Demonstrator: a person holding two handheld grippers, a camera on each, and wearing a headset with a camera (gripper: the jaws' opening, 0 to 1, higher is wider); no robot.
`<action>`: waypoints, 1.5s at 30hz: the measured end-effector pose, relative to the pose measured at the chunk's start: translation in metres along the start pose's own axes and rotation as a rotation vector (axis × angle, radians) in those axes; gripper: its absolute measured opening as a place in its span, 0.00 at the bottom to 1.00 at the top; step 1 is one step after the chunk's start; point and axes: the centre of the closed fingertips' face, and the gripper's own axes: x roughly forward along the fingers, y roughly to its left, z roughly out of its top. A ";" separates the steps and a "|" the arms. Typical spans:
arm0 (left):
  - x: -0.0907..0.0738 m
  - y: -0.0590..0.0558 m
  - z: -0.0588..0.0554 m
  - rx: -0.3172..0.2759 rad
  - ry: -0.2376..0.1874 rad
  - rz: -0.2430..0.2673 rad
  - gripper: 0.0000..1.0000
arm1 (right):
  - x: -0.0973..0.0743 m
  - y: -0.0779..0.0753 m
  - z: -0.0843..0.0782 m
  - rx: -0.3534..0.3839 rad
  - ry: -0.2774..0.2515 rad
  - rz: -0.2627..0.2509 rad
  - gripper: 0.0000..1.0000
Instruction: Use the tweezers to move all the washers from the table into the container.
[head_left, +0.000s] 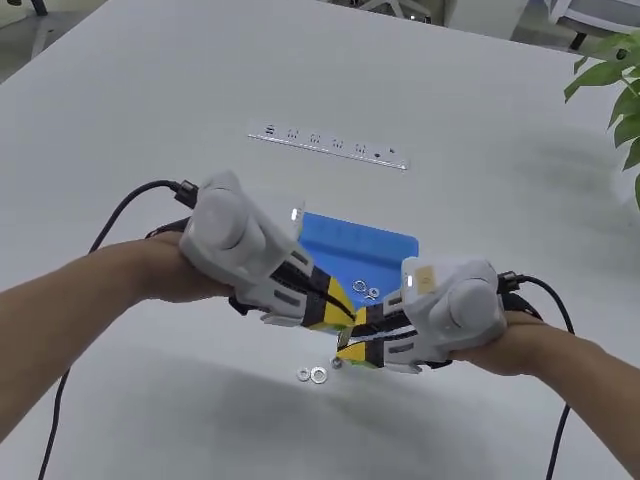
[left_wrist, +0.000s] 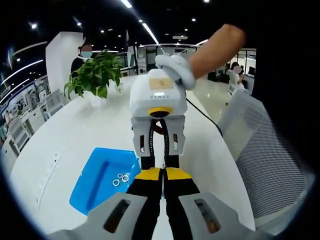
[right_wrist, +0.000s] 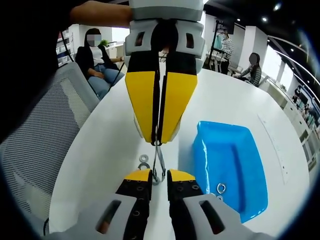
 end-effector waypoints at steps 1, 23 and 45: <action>0.000 0.000 0.000 0.000 0.000 0.000 0.04 | 0.000 0.000 0.000 0.000 0.001 0.002 0.11; 0.002 -0.001 0.001 -0.004 -0.002 -0.004 0.04 | 0.000 0.002 -0.002 0.010 0.028 -0.007 0.09; 0.000 0.000 0.000 -0.012 0.003 0.004 0.04 | 0.004 0.001 0.001 0.037 0.039 -0.010 0.10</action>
